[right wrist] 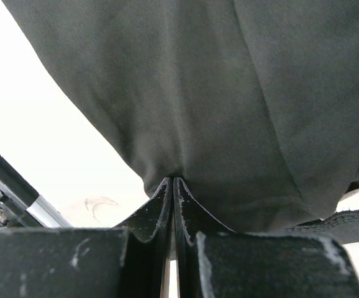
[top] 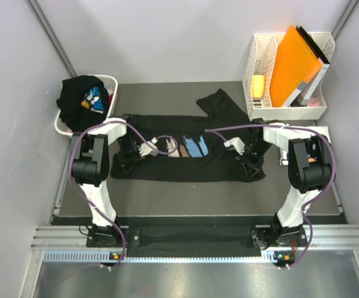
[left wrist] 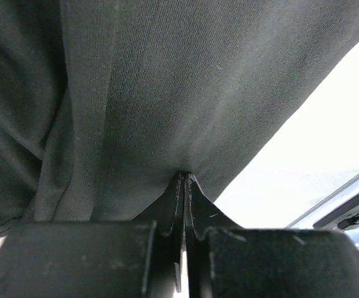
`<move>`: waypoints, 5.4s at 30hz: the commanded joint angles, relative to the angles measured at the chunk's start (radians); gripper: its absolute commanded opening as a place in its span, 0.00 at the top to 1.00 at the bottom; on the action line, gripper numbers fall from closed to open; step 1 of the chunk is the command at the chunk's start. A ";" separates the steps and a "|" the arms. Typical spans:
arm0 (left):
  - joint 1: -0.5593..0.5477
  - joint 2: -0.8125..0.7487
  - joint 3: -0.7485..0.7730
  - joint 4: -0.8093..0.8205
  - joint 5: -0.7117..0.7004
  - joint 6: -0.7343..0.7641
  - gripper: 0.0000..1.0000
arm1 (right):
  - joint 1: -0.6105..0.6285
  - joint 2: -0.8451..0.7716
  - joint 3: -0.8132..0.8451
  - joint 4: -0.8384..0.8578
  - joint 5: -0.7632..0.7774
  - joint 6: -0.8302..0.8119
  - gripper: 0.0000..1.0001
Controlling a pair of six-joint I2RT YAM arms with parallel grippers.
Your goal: Fold and stack the t-shirts
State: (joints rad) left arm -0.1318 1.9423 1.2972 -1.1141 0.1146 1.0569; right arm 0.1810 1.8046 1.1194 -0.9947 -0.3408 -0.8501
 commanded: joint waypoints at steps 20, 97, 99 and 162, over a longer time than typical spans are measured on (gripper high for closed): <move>0.008 0.069 -0.006 0.054 -0.047 0.029 1.00 | -0.163 0.001 -0.038 -0.021 0.100 -0.115 1.00; 0.047 0.009 0.540 0.508 -0.050 -0.463 0.01 | 0.038 0.530 1.036 0.611 0.115 0.335 0.04; 0.040 0.010 0.541 0.504 -0.056 -0.457 0.01 | 0.041 0.570 1.045 0.642 0.144 0.359 0.04; -0.054 -0.674 -0.234 0.090 0.241 0.485 0.01 | 0.173 -0.338 0.093 0.001 0.151 -0.211 0.19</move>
State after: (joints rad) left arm -0.1864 1.3132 1.0512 -0.8928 0.2432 1.4639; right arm 0.2897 1.5890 1.2552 -0.9260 -0.2111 -1.0134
